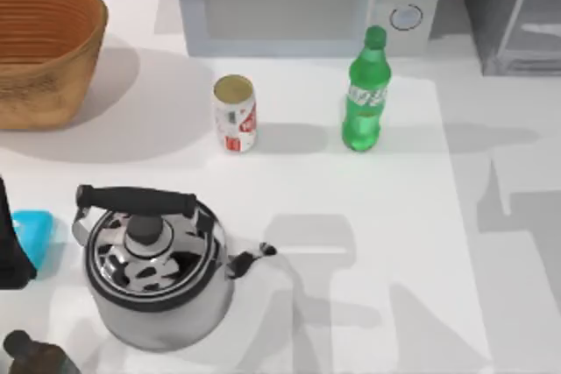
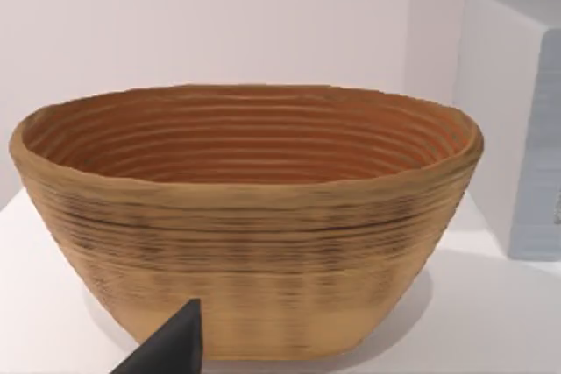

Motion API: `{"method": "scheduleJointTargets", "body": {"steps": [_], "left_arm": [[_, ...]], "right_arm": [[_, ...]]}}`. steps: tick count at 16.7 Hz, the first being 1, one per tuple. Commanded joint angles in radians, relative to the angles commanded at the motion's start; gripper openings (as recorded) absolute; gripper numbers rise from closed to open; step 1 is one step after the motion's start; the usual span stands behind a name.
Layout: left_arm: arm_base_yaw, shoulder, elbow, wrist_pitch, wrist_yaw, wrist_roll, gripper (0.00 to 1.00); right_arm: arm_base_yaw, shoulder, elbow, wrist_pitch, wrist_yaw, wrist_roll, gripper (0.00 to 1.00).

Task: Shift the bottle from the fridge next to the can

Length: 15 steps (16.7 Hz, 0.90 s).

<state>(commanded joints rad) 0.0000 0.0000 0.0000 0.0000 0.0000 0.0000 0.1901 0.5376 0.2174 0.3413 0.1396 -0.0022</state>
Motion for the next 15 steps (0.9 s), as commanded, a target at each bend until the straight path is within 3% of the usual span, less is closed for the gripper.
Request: {"method": "scheduleJointTargets", "body": {"steps": [7, 15], "left_arm": [[0.0, 0.0, 0.0, 0.0, 0.0, 0.0, 1.0], [0.0, 0.0, 0.0, 0.0, 0.0, 0.0, 1.0]], "right_arm": [[-0.166, -0.473, -0.187, -0.295, -0.121, 0.002, 1.0], [-0.187, -0.534, -0.214, -0.339, -0.138, 0.002, 1.0]]}}
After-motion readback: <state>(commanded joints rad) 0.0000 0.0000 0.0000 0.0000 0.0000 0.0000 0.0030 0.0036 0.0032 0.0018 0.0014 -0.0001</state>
